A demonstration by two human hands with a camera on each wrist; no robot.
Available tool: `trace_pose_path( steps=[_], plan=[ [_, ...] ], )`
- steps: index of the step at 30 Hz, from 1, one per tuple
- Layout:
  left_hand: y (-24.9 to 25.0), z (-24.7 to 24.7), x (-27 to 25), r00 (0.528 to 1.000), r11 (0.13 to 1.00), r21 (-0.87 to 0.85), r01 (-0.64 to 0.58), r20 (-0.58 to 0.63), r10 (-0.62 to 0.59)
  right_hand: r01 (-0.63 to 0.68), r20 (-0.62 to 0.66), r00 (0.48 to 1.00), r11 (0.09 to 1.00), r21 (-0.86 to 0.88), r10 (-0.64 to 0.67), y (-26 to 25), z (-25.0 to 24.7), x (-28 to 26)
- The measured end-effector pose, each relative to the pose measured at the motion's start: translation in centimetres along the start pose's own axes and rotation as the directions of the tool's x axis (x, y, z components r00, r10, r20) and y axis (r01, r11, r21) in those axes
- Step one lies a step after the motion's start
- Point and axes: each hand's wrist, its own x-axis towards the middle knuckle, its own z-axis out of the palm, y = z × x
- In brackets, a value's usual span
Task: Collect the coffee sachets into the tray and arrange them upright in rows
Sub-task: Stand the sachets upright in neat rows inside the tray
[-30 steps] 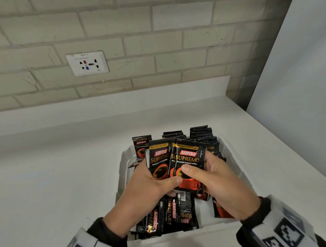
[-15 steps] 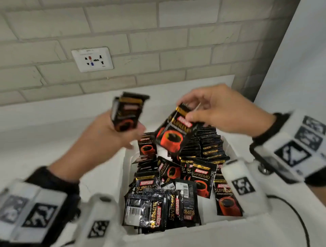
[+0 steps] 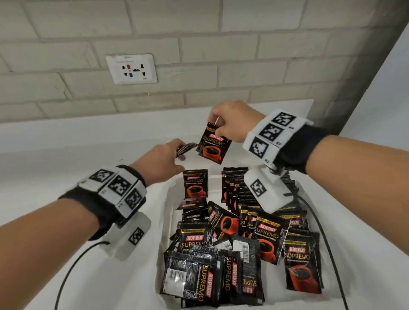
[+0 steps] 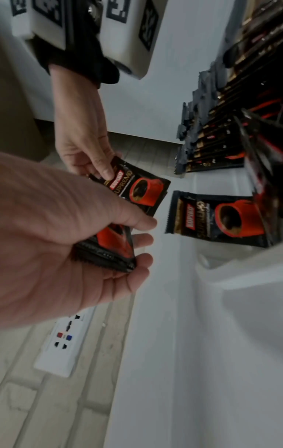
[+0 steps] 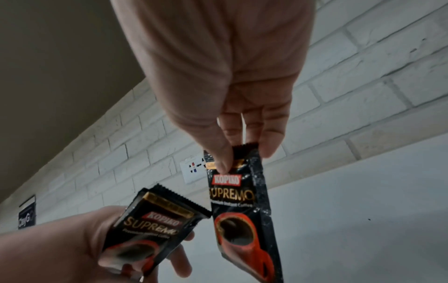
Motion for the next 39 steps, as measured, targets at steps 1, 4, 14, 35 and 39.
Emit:
trace_pose_path(
  steps=[1,4,14,35,39],
  plan=[
    [-0.2,0.4,0.2,1.0,1.0,0.002,0.004,0.008,-0.004,-0.003,0.015,1.0,1.0,-0.008,0.003,-0.1,0.3,0.4],
    [-0.7,1.2,0.7,0.999,0.999,-0.01,0.03,0.032,-0.03,-0.014,0.063,0.998,1.0,-0.024,0.015,-0.3,0.9,1.1],
    [-1.0,2.0,0.0,1.0,0.973,-0.231,-0.021,0.01,0.024,-0.048,0.125,0.991,0.997,0.06,0.04,0.2,2.0,1.3],
    [-2.0,2.1,-1.7,1.0,0.945,-0.327,0.02,-0.006,-0.023,0.158,0.28,0.95,0.986,-0.057,-0.136,-1.4,6.5,0.8],
    [-2.3,1.4,-1.8,0.997,0.91,-0.408,0.078,0.012,-0.08,0.152,0.359,0.925,0.987,-0.049,-0.124,-1.6,7.2,1.5]
  ],
)
